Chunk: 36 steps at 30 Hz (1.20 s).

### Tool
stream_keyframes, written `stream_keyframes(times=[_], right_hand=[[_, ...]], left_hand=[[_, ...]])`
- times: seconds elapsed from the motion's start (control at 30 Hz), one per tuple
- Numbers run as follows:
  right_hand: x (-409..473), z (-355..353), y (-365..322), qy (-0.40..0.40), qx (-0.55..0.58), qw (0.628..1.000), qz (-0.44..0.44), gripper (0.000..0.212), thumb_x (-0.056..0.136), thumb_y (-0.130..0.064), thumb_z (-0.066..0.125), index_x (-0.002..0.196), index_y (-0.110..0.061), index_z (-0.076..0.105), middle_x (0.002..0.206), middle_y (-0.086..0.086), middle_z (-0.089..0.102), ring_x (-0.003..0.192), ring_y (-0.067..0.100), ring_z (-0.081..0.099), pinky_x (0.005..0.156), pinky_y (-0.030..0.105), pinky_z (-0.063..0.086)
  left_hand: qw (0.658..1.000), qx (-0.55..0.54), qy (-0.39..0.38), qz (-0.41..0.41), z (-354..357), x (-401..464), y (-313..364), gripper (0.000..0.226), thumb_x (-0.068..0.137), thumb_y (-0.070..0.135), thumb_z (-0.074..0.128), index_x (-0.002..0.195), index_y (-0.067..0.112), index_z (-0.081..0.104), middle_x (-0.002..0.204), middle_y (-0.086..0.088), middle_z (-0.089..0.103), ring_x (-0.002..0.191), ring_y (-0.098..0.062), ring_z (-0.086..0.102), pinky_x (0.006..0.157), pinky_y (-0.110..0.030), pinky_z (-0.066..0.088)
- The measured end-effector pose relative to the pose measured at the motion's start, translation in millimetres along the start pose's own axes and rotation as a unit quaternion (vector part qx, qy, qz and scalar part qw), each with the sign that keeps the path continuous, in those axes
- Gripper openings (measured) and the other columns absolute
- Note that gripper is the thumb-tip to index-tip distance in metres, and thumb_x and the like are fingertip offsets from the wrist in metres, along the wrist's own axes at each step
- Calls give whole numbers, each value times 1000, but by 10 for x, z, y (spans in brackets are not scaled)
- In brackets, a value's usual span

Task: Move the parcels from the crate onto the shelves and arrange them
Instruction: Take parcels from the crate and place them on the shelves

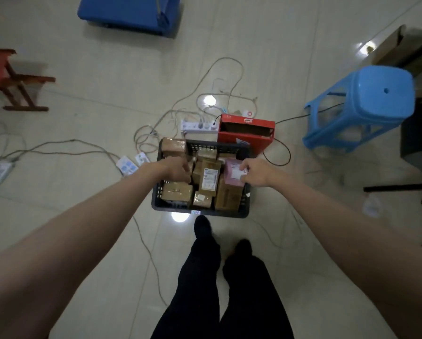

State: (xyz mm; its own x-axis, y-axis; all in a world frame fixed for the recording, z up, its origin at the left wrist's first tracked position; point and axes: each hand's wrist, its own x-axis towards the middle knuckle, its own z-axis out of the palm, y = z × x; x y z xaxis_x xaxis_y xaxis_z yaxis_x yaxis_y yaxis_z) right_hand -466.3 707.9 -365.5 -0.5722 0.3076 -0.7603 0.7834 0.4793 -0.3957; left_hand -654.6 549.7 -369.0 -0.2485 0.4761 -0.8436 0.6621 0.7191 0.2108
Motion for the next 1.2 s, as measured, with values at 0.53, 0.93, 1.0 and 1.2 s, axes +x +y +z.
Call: stream_keyframes(times=[0.53,0.93,1.0,1.2], right_hand=[[2603,1496,712,-27,283,954,101,40,96,-17,63,134,-14,50,114,-1,60,110,18,60,97,39,53],[4281,2360,1005,45,210,971,104,97,91,2,59,159,-20,-7,166,10,-12,152,31,12,120,40,29],[4303,2455,1022,46,223,968,105,99,90,4,57,159,-21,-10,166,12,0,149,31,22,115,39,34],[3975,2684,1112,133,260,956,36,89,85,-3,69,157,-17,18,144,10,31,130,23,42,110,36,40]], left_hand=[[973,-219,-2,-68,1442,2568,-485,53,90,32,67,137,14,50,125,-4,64,112,-20,58,80,-24,35],[894,-424,107,-101,2469,4212,-705,77,90,11,66,153,16,22,150,-8,42,133,-25,45,101,-31,43],[891,-427,120,-94,2587,4281,-705,76,89,7,66,153,14,24,151,-7,40,135,-23,43,101,-27,41],[873,-443,172,-109,2764,4199,-910,69,82,11,74,142,20,42,137,-10,43,125,-24,49,107,-41,45]])
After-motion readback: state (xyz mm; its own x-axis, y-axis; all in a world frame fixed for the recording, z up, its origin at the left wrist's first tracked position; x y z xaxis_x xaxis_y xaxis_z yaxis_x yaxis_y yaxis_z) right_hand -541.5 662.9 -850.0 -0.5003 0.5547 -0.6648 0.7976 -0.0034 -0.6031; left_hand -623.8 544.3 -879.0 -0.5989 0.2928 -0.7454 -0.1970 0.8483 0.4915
